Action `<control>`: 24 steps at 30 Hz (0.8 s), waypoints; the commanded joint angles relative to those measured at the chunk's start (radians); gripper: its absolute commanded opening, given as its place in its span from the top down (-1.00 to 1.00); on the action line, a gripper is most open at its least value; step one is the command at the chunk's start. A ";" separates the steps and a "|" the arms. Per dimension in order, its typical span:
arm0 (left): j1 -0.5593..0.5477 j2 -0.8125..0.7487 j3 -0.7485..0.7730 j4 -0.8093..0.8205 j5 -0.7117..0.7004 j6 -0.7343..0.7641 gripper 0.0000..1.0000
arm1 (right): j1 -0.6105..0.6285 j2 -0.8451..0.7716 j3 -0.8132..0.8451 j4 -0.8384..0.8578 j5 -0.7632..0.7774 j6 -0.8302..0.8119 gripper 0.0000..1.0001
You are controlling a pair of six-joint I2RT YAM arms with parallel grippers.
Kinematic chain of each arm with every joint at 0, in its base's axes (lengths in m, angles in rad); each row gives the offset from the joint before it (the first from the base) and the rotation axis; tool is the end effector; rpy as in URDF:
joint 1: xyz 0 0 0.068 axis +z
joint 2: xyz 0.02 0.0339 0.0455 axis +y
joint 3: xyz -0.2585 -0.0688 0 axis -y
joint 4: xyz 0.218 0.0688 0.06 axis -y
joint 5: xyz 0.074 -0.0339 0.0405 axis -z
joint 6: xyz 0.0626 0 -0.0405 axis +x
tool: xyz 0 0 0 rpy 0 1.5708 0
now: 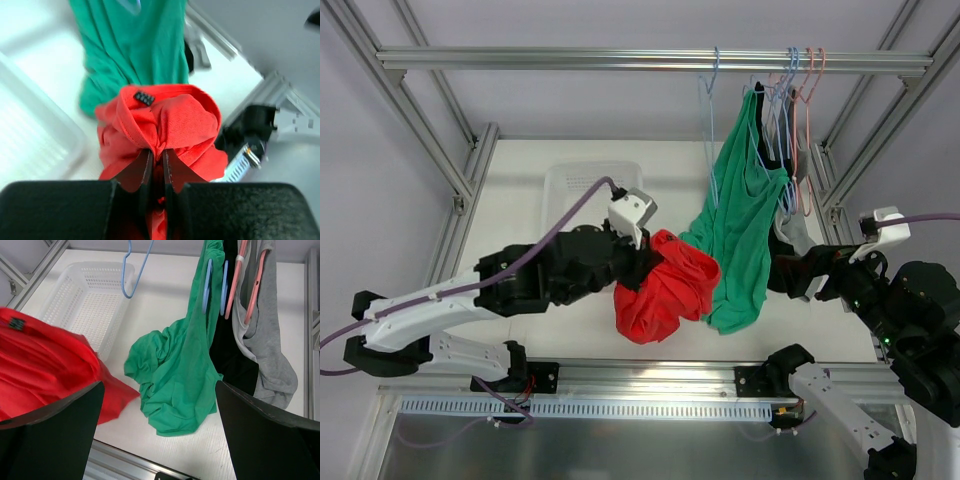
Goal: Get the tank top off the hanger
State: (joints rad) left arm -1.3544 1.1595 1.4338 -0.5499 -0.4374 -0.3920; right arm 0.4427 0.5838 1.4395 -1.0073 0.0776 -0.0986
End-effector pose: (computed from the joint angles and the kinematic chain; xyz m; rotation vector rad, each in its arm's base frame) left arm 0.0766 -0.2248 0.4317 0.5881 1.8069 -0.8188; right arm 0.0353 0.0114 0.4393 -0.4057 1.6772 0.1876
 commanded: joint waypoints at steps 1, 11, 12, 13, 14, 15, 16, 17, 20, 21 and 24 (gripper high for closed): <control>-0.002 -0.018 0.175 -0.016 -0.177 0.146 1.00 | -0.002 0.024 0.033 0.044 0.017 -0.016 -0.99; 0.260 0.226 0.641 -0.027 -0.259 0.318 1.00 | -0.002 0.036 0.016 0.084 -0.009 0.008 -0.99; 0.326 0.235 0.646 -0.027 -0.241 0.314 1.00 | -0.002 0.034 0.013 0.085 -0.015 0.010 -0.99; 0.362 0.247 0.649 -0.030 -0.222 0.285 1.00 | -0.002 0.033 0.012 0.087 -0.016 0.011 -0.99; 0.398 0.247 0.636 -0.033 -0.169 0.263 1.00 | -0.002 0.033 0.012 0.087 -0.018 0.013 -0.99; 0.435 0.246 0.622 -0.035 -0.135 0.242 1.00 | -0.002 0.031 0.012 0.088 -0.019 0.013 -0.99; 0.510 0.237 0.605 -0.035 -0.104 0.193 1.00 | -0.002 0.030 0.012 0.088 -0.022 0.013 -0.99; 0.547 0.232 0.565 -0.033 -0.022 0.168 1.00 | -0.001 0.030 0.012 0.088 -0.025 0.011 -0.99; 0.676 0.227 0.492 -0.031 0.098 0.088 1.00 | -0.002 0.030 0.007 0.090 -0.030 0.011 -0.99; 0.699 0.235 0.475 -0.030 0.153 0.055 1.00 | -0.004 0.028 0.004 0.093 -0.036 0.014 -0.99; 0.777 0.249 0.387 -0.028 0.212 -0.017 1.00 | -0.002 0.028 -0.022 0.110 -0.058 0.020 -0.99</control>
State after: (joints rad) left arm -0.6270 1.4147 1.8702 -0.6262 -0.3733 -0.2878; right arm 0.4427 0.6079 1.4342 -0.9573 0.0540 -0.0902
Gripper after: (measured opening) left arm 0.047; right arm 0.993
